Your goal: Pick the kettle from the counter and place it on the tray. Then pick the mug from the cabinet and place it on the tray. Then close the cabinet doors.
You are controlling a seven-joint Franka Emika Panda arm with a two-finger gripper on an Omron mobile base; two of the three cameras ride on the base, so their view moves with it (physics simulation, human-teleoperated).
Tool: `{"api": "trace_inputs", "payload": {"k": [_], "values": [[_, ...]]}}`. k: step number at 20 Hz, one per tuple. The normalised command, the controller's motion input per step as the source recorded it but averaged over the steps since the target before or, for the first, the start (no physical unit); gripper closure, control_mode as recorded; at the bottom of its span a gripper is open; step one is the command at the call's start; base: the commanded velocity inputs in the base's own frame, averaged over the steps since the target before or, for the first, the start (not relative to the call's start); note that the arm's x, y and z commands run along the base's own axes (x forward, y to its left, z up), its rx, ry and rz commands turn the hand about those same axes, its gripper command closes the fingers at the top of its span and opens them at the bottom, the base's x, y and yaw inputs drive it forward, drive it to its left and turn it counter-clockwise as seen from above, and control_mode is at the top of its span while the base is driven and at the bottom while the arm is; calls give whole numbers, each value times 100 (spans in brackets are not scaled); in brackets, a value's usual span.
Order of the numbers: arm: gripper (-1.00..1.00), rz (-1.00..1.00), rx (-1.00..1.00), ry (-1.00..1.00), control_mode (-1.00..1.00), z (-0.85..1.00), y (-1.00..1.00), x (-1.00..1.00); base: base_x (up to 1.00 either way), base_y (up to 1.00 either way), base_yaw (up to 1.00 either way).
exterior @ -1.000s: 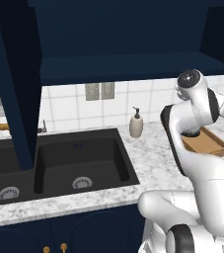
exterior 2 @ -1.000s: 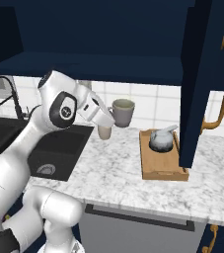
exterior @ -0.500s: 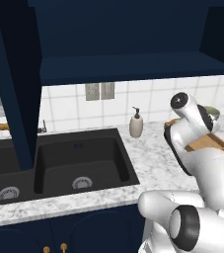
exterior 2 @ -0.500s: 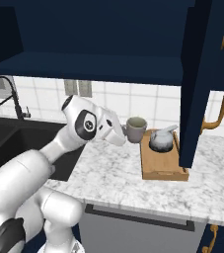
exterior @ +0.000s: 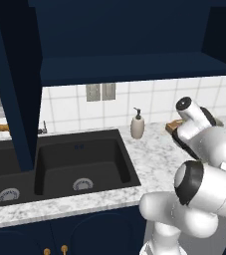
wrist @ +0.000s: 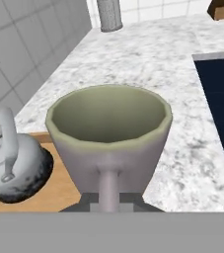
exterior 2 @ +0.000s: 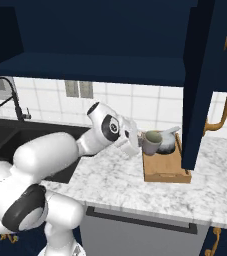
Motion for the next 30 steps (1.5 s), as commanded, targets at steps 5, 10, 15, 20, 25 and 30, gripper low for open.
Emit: {"api": "trace_inputs", "payload": {"k": [5,10,15,20,25,30], "values": [[100,-11,1,0,-100,-47,-43,39,0,0,0],[100,-5,-3,-1,-100,-47,-21,27,0,0,0],[100,0,-1,4,-100,-27,-14,29,0,0,0],[100,0,-2,11,-100,-21,-17,22,0,0,0],[100,0,-2,7,-100,-19,-18,20,0,0,0],[100,0,0,-1,-100,-29,-14,18,0,0,0]]}}
